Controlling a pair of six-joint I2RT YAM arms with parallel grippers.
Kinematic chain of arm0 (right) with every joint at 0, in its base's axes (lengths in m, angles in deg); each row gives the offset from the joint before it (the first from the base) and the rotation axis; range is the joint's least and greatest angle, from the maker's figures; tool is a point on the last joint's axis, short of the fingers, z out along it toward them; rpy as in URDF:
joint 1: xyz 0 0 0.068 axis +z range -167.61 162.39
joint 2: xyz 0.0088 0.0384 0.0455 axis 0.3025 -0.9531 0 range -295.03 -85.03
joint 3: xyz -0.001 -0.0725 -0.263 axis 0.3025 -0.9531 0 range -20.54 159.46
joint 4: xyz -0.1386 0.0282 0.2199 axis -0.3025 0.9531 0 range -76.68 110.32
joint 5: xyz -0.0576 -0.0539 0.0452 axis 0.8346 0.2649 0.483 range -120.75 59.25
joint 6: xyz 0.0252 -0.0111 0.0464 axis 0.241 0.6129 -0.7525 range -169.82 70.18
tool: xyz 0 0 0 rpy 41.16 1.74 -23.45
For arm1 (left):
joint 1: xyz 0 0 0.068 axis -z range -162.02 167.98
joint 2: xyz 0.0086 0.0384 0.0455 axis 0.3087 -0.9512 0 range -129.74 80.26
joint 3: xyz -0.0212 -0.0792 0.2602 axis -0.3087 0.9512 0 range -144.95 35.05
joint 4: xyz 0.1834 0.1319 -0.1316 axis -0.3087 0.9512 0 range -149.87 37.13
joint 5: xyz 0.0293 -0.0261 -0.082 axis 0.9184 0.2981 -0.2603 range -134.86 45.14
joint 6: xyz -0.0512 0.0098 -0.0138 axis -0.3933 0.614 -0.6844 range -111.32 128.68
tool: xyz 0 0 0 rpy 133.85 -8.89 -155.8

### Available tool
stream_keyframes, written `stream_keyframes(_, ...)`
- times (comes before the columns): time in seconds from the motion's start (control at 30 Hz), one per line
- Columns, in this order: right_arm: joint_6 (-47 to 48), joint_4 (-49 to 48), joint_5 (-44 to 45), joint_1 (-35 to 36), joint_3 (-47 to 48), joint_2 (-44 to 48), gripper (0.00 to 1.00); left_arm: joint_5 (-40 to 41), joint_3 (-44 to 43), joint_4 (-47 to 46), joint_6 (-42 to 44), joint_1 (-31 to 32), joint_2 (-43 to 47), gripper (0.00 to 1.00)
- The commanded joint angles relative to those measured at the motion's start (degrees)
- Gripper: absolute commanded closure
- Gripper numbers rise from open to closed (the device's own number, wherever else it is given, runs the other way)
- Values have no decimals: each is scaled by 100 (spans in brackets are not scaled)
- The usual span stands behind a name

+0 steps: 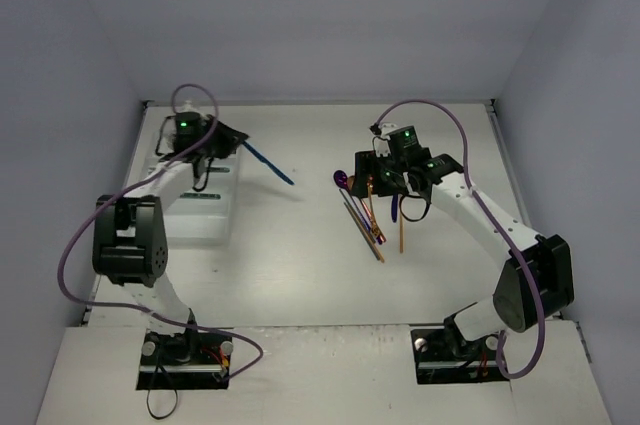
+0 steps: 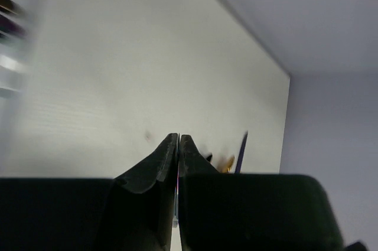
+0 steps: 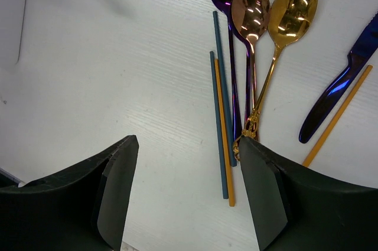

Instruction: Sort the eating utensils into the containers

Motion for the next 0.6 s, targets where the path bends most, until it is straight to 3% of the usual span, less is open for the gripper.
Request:
stream_keyframes(0.0, 60, -132, 79, -84, 0, 198, 34, -126, -56, -671, -157, -1208, 766, 100)
stream_keyframes(0.23, 102, -126, -1, -252, -159, 232, 33, -213, -168, -1029, -149, -2331, 465, 100)
stream_keyframes(0.57, 144, -130, -97, -449, -323, 267, 34, -71, -176, -1560, -164, -2429, -346, 100)
